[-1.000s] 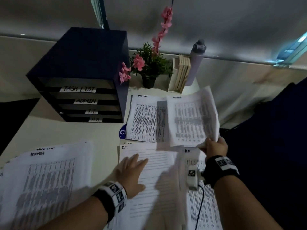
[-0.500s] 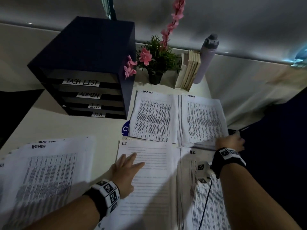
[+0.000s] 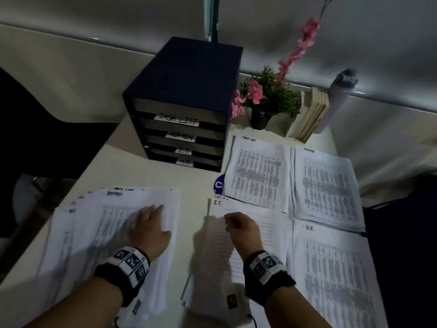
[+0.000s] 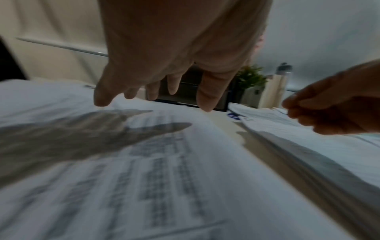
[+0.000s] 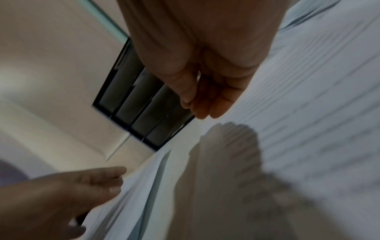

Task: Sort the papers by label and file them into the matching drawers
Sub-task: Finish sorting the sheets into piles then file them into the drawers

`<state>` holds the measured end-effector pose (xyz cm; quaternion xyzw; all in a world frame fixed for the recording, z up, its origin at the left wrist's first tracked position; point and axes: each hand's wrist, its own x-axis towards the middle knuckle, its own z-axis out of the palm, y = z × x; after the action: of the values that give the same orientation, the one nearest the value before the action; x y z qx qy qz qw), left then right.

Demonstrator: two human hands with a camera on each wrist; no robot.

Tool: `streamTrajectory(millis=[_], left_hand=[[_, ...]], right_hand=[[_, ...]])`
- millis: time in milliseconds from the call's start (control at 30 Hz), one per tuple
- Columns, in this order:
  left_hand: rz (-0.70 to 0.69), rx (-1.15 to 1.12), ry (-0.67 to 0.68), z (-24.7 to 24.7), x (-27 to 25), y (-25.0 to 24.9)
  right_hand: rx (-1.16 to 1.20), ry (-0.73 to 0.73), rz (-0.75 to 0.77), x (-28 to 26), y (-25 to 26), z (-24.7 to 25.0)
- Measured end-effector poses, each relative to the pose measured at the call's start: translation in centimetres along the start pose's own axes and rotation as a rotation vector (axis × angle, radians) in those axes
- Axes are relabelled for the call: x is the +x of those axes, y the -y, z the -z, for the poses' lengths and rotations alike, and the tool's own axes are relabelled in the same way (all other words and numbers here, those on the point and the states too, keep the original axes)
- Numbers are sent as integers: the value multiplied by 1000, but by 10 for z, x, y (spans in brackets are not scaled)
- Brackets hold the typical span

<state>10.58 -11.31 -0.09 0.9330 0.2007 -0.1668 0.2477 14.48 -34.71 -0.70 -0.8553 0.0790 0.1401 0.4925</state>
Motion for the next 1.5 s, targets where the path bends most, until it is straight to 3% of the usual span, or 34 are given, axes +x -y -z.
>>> streamTrajectory(millis=[100, 200, 333, 500, 667, 833, 900, 1067, 1500], left_hand=[[201, -82, -38, 21, 2, 49], [404, -97, -87, 38, 0, 94], [528, -140, -33, 50, -9, 133], [394, -137, 65, 59, -24, 145], [363, -261, 13, 67, -31, 152], [365, -142, 21, 69, -28, 150], [359, -198, 57, 59, -17, 152], [122, -468, 162, 58, -26, 131], [113, -600, -13, 52, -18, 109]], right_hand=[[-56, 161, 20, -19, 14, -44], [-107, 235, -4, -25, 19, -79], [-217, 279, -84, -30, 30, -109], [-196, 304, -145, -38, 41, -137], [-294, 162, -101, -29, 39, -132], [24, 56, -213, -24, 31, -109], [115, 41, -259, -25, 31, -102], [228, 10, -248, -33, 30, -96], [227, -113, -234, -40, 19, -63]])
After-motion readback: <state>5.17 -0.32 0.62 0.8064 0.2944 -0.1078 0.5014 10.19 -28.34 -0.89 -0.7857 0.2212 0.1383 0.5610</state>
